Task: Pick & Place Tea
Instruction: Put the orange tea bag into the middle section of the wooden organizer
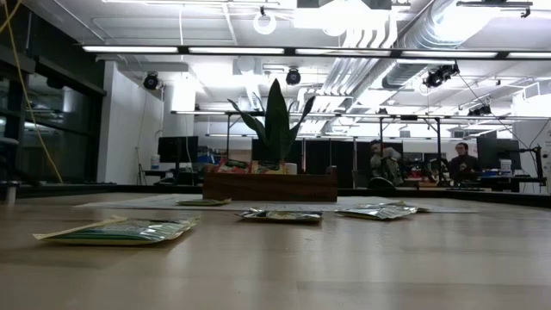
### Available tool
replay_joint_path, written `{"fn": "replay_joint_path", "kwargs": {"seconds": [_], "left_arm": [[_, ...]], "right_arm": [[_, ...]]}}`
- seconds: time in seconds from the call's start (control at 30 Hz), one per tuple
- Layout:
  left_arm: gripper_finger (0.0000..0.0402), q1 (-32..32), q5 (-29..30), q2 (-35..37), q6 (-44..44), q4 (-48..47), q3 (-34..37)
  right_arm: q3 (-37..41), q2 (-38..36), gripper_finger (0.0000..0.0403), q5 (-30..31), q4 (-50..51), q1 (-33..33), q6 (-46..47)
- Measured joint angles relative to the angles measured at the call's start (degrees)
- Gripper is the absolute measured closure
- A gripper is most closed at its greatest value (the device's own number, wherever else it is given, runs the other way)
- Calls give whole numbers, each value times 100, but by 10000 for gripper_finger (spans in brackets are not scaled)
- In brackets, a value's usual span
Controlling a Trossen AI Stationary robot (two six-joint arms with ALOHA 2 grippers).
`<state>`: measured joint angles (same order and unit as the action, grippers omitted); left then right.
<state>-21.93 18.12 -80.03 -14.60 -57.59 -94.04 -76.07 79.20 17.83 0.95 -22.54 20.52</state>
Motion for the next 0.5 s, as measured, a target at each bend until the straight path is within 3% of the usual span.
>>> {"fn": "replay_joint_path", "kwargs": {"seconds": [0.23, 0.5], "left_arm": [[401, 216, -127, -941, 395, -1223, -1051], [401, 244, 173, -1646, 519, -1497, -1810]], "right_arm": [[0, 195, 269, -940, 454, 565, 153], [0, 194, 269, -951, 925, 733, -6]]}}
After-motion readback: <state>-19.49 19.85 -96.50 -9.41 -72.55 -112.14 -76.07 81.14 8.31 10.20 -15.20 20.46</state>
